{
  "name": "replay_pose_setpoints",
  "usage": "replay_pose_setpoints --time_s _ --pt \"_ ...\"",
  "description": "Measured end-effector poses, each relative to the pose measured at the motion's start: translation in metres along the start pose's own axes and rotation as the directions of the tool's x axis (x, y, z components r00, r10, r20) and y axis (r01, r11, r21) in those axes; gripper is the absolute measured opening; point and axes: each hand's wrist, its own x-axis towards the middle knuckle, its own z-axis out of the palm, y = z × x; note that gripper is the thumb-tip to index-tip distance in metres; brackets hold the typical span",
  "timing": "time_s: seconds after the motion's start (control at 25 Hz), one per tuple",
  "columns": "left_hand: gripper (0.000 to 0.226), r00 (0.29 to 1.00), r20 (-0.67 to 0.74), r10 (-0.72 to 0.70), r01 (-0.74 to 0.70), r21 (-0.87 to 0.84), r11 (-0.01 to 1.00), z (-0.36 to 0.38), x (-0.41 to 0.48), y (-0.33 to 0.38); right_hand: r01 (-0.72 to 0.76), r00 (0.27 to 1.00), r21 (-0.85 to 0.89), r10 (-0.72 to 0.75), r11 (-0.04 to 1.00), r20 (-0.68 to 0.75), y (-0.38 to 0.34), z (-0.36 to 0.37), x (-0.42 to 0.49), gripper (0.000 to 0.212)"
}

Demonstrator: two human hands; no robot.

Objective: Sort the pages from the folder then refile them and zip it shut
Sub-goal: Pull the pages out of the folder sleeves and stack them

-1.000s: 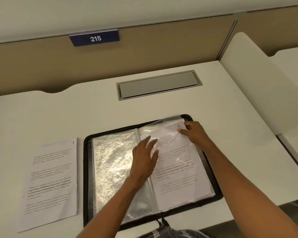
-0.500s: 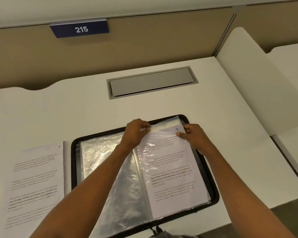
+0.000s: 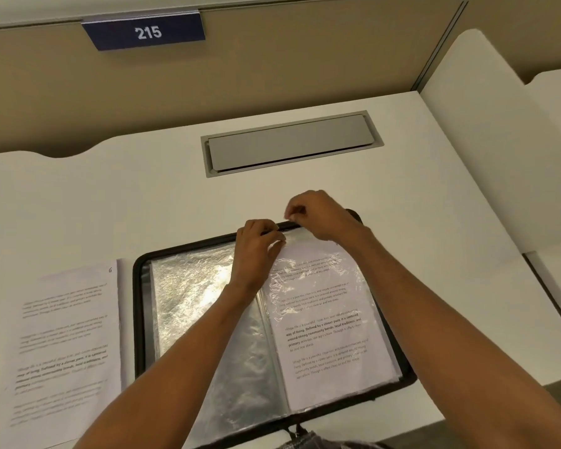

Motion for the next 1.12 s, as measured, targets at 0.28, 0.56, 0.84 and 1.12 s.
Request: replay_pose_setpoints --time_s 0.28,0.56,0.84,1.12 --pt "0.014 0.998 -0.060 -0.035 0.034 -0.026 0.999 -0.003 -0.021 0.008 0.052 0.909 -0.350 0.101 0.935 0.405 -0.007 0.023 0.031 0.018" --pt "0.014 0.980 -0.089 -0.177 0.166 -0.117 0.979 0.009 -0.058 0.034 0.087 0.902 -0.418 0.107 0.904 0.419 -0.003 0.031 0.028 0.010" --pt "0.027 0.983 0.180 -0.028 0.040 -0.065 0.997 0.032 -0.126 0.066 0.138 0.935 -0.469 0.042 0.872 0.353 0.001 0.033 0.022 0.015" --pt "0.038 0.969 0.245 -0.037 0.035 0.011 0.999 0.040 -0.139 0.071 0.125 0.940 -0.370 0.009 0.920 0.340 0.002 0.022 0.020 0.007"
